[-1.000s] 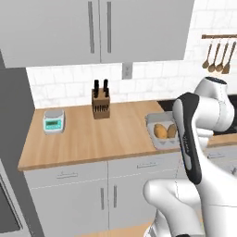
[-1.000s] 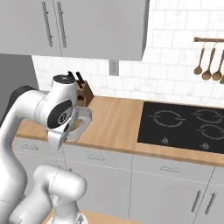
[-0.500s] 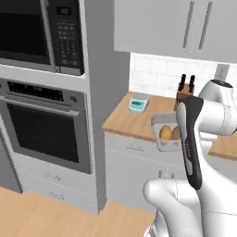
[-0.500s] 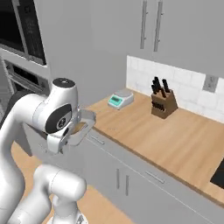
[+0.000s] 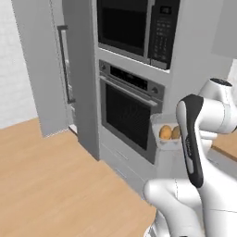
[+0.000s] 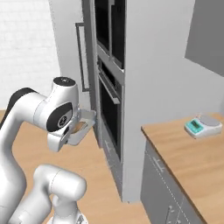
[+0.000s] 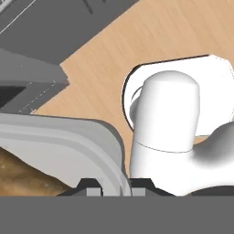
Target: Take the meat container that has the chicken drumstick and place it on the second highest rack of the freezer. Then take the vegetable container that has the potato and sweet potato and place it on the highest rack of the freezer.
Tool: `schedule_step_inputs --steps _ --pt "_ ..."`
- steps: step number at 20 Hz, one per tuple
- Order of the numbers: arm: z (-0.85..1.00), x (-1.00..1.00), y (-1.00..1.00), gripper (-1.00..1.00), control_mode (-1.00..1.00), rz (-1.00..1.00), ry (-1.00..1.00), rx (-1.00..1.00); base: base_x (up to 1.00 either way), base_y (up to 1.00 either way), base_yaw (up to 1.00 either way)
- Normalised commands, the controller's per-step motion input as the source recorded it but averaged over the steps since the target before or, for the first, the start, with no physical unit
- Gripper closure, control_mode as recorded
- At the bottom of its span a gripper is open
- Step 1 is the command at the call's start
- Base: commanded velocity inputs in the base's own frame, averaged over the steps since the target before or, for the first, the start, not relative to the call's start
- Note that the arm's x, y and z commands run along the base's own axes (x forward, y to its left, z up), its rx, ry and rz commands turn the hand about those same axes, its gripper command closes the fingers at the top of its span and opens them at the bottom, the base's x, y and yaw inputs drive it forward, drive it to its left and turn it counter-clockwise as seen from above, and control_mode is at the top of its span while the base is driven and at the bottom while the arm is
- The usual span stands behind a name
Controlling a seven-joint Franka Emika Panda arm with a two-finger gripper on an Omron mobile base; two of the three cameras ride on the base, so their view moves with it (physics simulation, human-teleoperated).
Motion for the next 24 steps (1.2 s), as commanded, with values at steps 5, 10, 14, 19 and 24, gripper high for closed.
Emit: schedule_step_inputs --steps 5,10,14,19,24 --pt "0.0 0.0 0.0 1.0 1.0 0.0 0.0 0.0 0.83 0.4 0.55" --pt "0.0 0.0 0.0 1.0 1.0 0.0 0.0 0.0 1.0 0.54 0.29" --pt "0.0 0.0 0.0 1.0 1.0 0.0 0.0 0.0 1.0 0.73 0.19" --pt "0.0 0.0 0.0 1.0 1.0 0.0 0.0 0.0 1.0 0.76 0.06" --pt "0.0 0.0 0.0 1.0 1.0 0.0 0.0 0.0 1.0 0.73 -0.03"
